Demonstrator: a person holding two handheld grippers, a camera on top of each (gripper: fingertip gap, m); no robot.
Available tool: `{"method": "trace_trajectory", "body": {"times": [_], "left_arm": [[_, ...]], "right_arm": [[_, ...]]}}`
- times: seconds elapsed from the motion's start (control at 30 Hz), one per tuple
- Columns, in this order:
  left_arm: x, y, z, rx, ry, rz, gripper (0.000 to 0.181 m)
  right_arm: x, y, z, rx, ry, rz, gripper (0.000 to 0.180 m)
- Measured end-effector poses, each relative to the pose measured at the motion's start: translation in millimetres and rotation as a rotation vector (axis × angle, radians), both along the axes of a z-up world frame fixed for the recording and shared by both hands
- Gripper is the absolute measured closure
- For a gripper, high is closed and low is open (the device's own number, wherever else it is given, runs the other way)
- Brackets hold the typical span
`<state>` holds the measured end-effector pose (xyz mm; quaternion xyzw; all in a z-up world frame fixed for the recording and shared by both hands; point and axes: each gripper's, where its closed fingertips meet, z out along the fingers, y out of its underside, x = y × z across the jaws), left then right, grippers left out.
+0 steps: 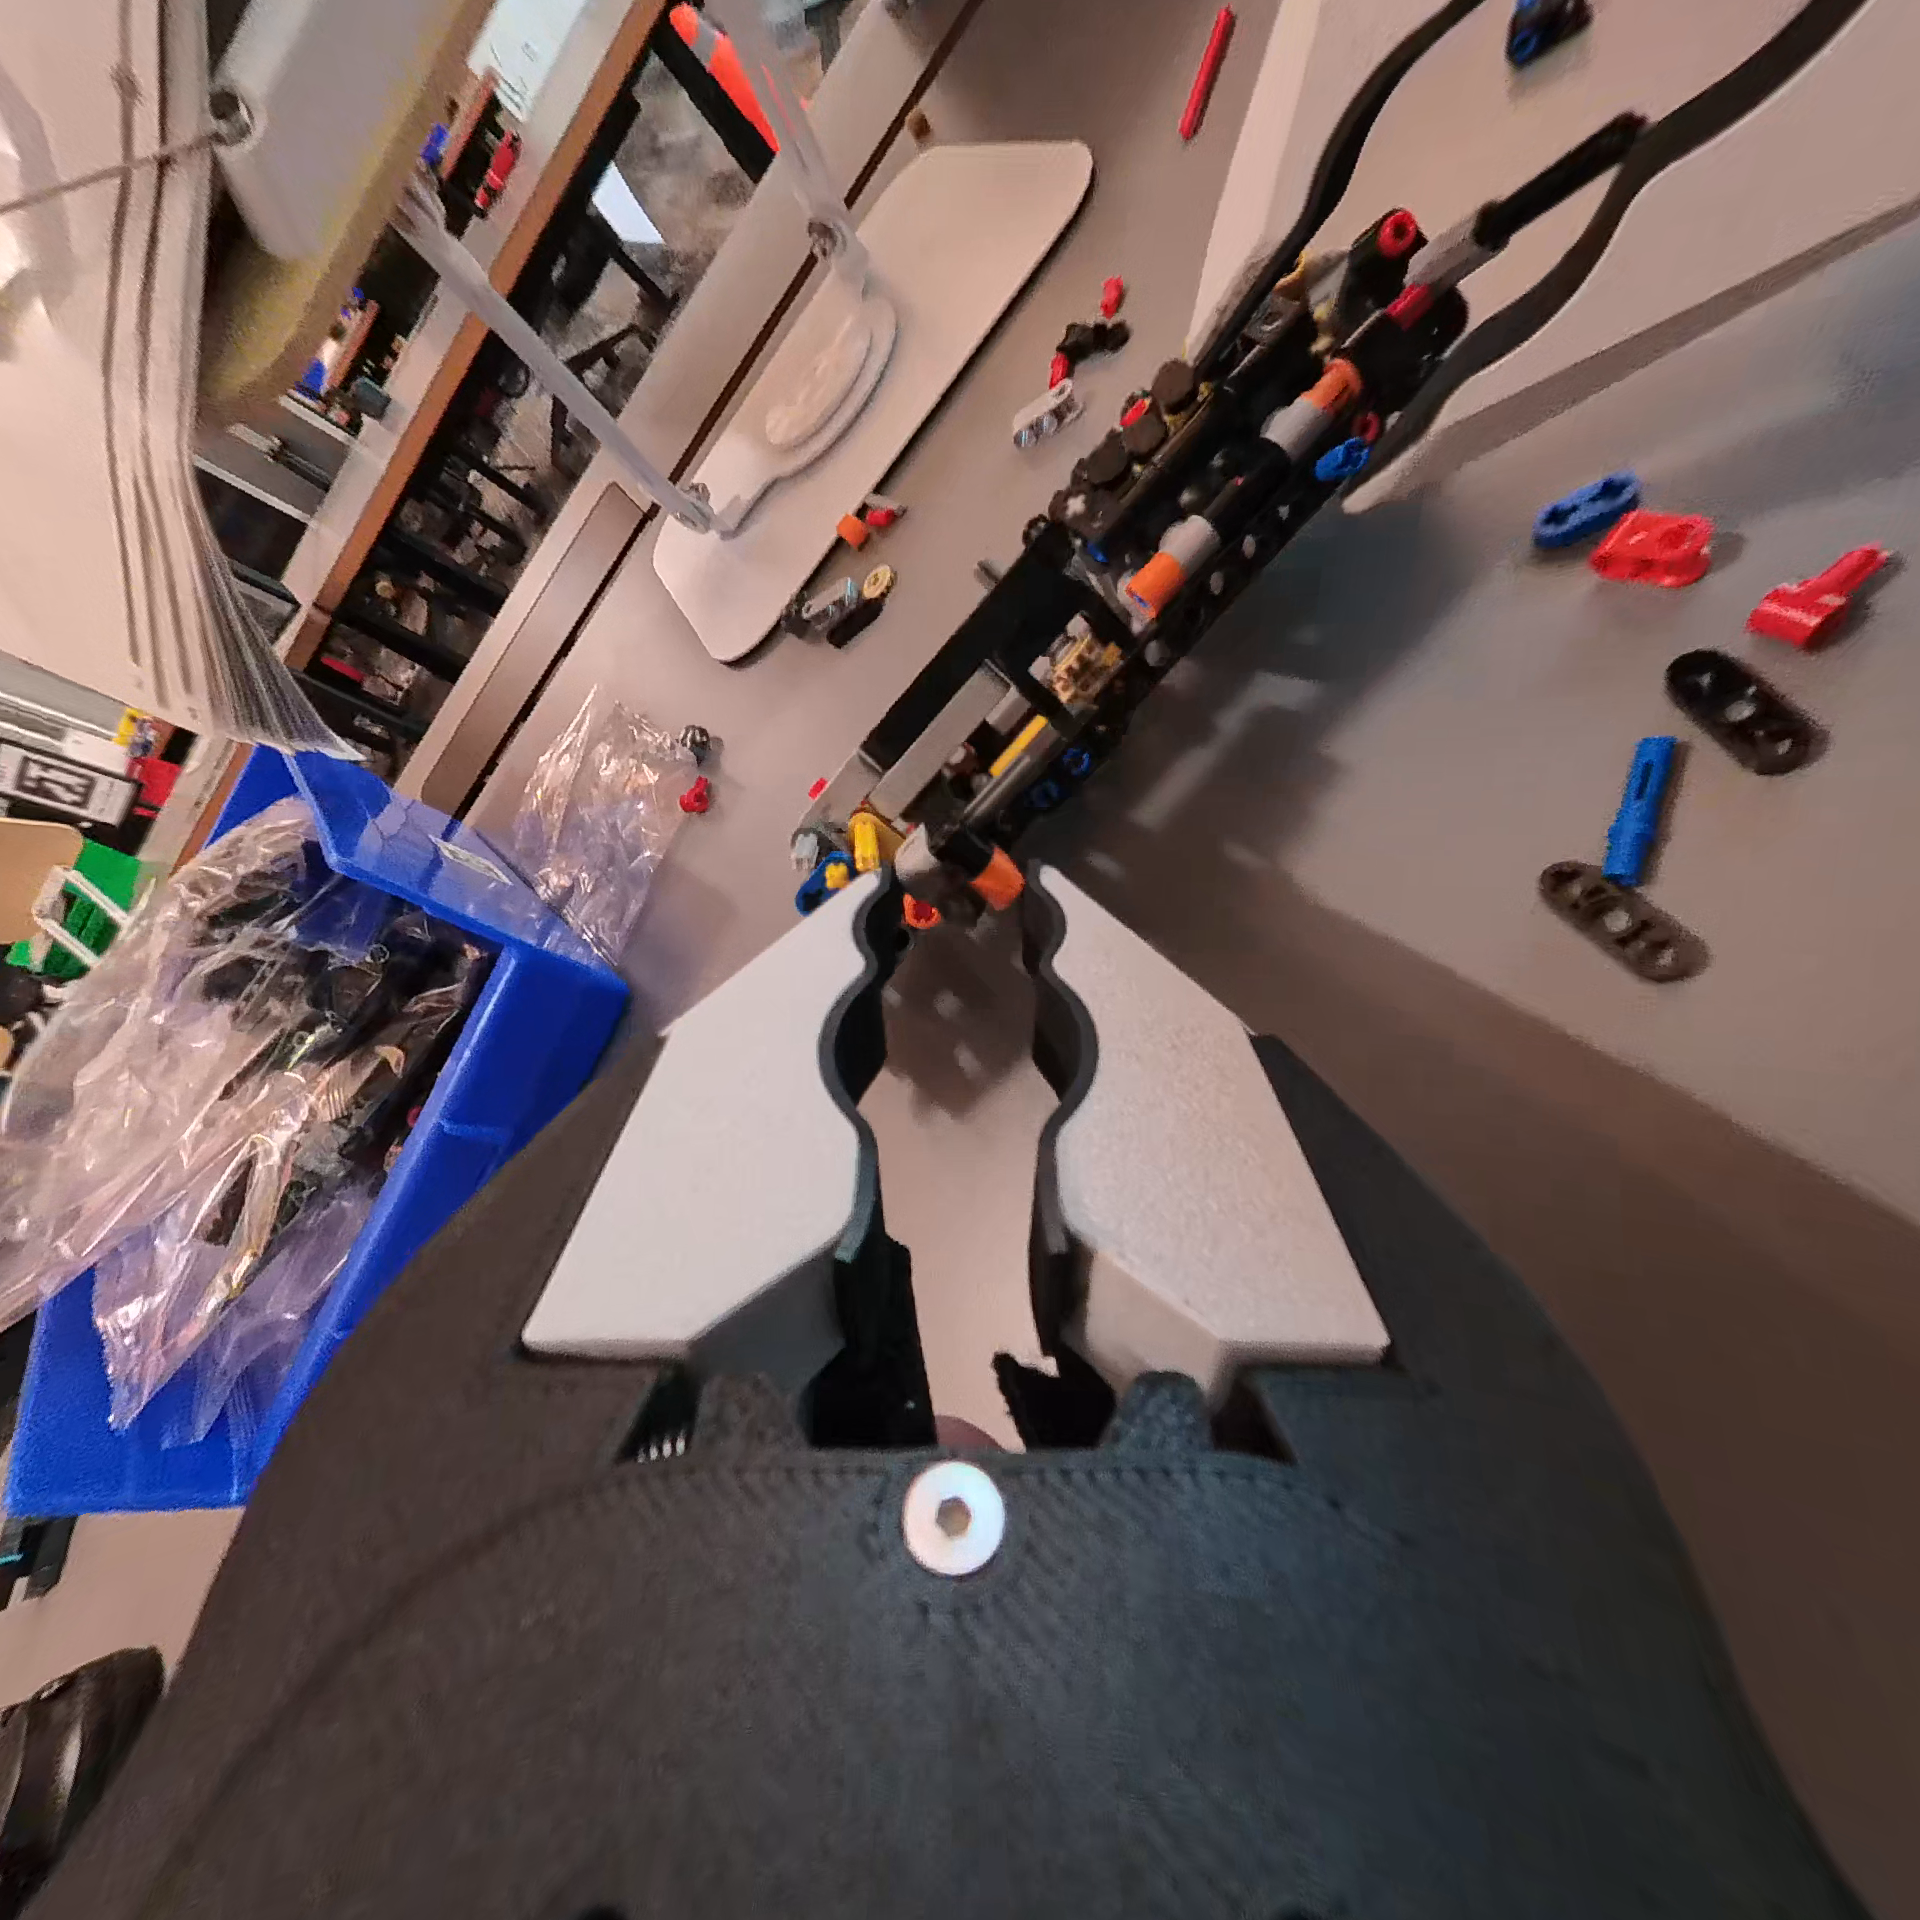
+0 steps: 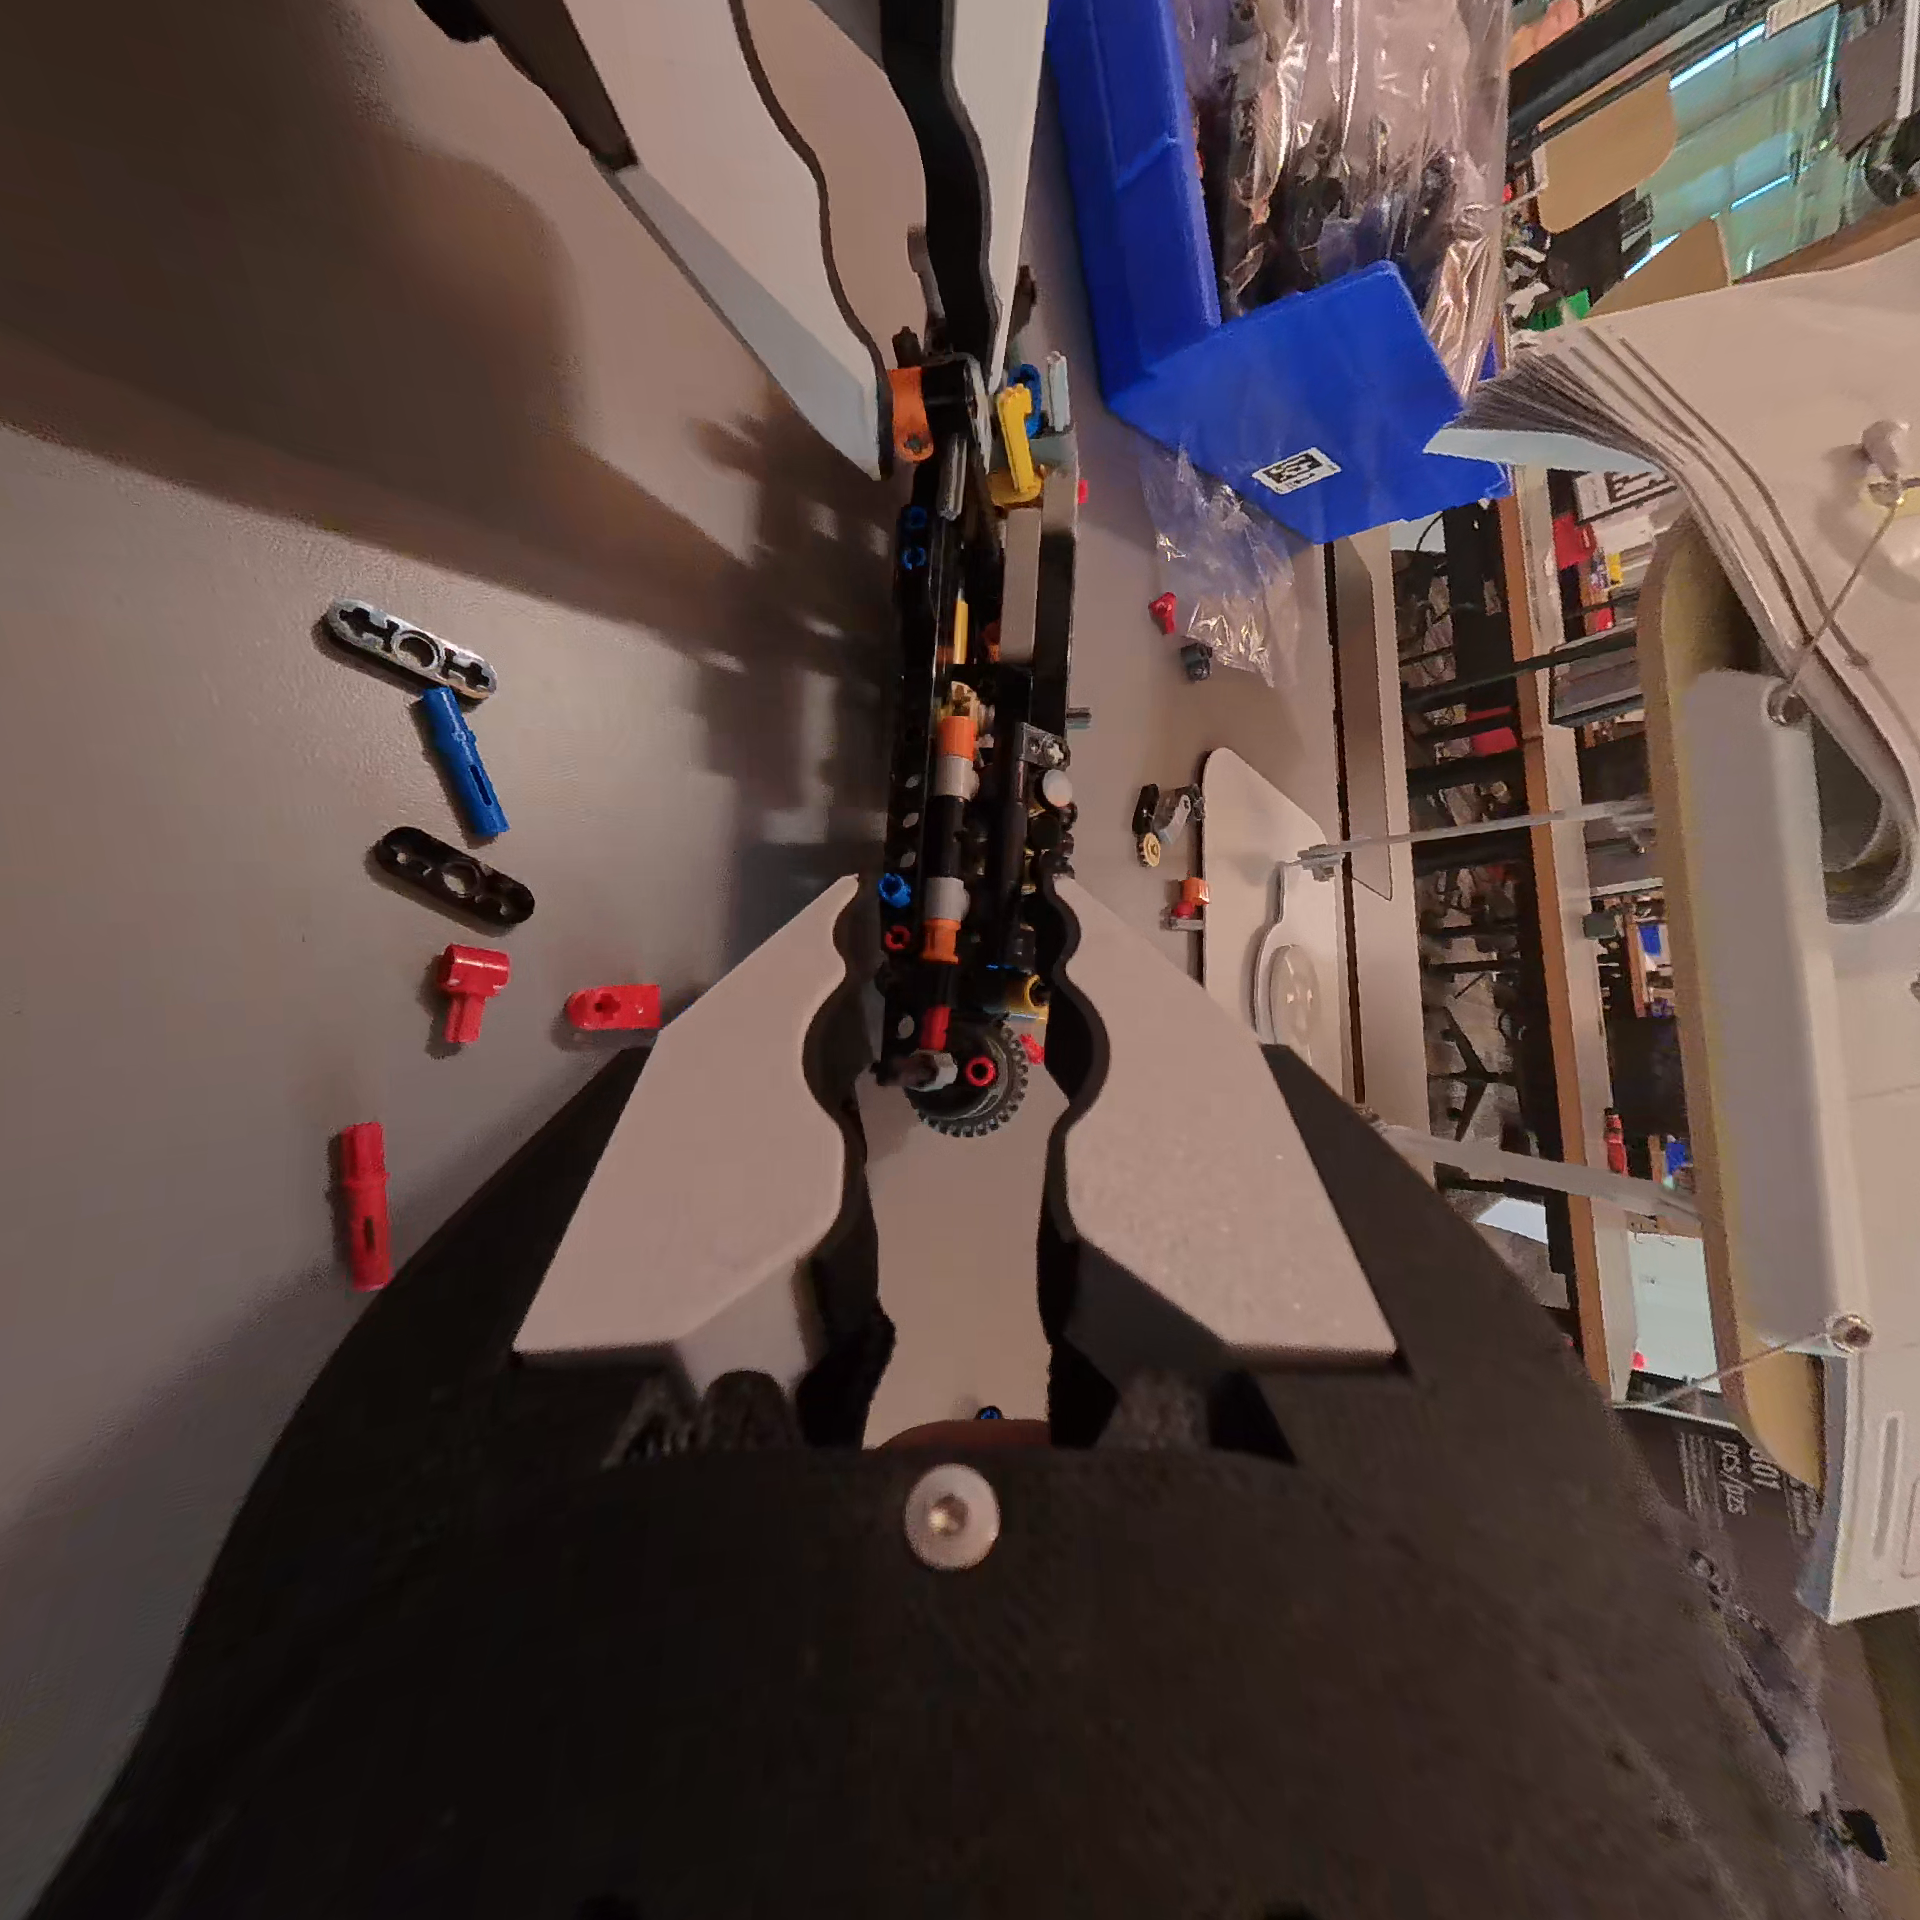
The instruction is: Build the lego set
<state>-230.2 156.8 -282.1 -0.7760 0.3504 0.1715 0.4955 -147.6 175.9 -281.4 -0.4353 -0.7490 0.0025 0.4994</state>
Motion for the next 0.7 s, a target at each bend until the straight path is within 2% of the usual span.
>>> {"method": "trace_trajectory", "body": {"times": [0.2, 0.43, 0.7], "left_arm": [[-11, 3, -17, -0.061, 0.042, 0.020, 0.159], [-17, 3, -35, -0.138, 0.046, 0.040, 0.158], [-17, 0, -37, -0.192, -0.009, 0.030, 0.158]], "right_arm": [[-8, 1, -13, 0.031, -0.047, 0.008, 0.153], [-4, 2, -16, -0.065, -0.072, -0.005, 0.149], [25, 1, -6, -0.172, -0.054, -0.031, 0.148]]}}
